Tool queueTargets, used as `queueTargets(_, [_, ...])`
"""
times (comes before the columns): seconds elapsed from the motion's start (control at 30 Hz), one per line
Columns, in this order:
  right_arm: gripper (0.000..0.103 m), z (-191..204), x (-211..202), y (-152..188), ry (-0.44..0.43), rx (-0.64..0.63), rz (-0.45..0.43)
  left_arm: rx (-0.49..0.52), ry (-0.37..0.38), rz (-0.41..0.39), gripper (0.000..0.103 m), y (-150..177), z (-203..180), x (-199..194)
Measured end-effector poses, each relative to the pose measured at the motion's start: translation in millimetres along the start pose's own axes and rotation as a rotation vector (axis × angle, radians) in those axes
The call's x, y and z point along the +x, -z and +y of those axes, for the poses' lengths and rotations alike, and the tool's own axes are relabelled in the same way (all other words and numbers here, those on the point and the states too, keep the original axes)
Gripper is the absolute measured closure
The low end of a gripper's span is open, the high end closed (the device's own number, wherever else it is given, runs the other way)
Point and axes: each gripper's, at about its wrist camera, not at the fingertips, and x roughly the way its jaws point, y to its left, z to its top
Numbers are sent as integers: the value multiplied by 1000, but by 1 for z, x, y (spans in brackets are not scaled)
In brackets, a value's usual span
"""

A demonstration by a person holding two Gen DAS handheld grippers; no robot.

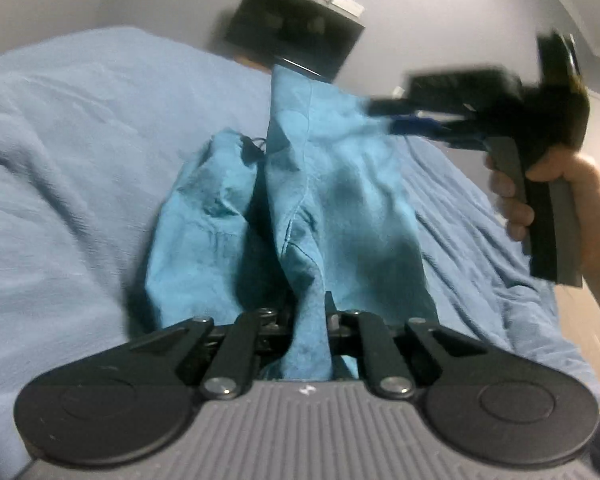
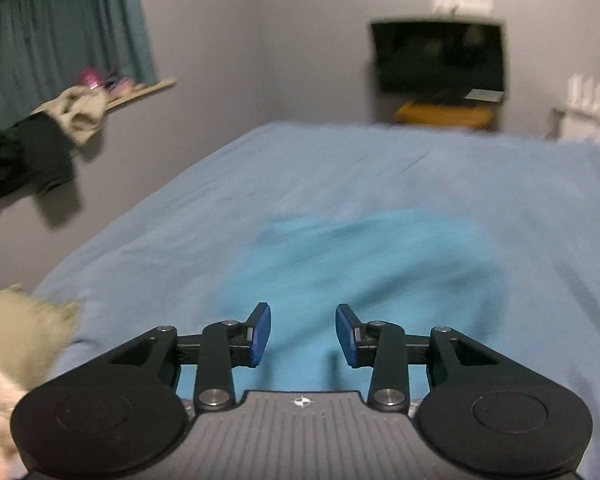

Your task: Fold large clothes

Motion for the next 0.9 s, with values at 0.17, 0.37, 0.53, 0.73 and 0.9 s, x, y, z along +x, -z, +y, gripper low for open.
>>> queueTargets(0.17, [62,-43,-3,1,32,-32,-58,-135,-43,46,97,13,26,-1])
queueTargets(0.37, [64,-38,50,23,-90,-136,-89,-144,-93,87,97,11,21,19])
queueTargets(0.53, [74,-32,116,33,16,-221,-53,-145,-127,110,96,3,15,36])
queueTargets(0.73, [103,-73,189,28,100,-57,59,-157,-136,154,93,-1,28,45])
queueTargets(0.9, [103,-87,199,25,76,-47,56,-161,-160,195,92,-9,26,60])
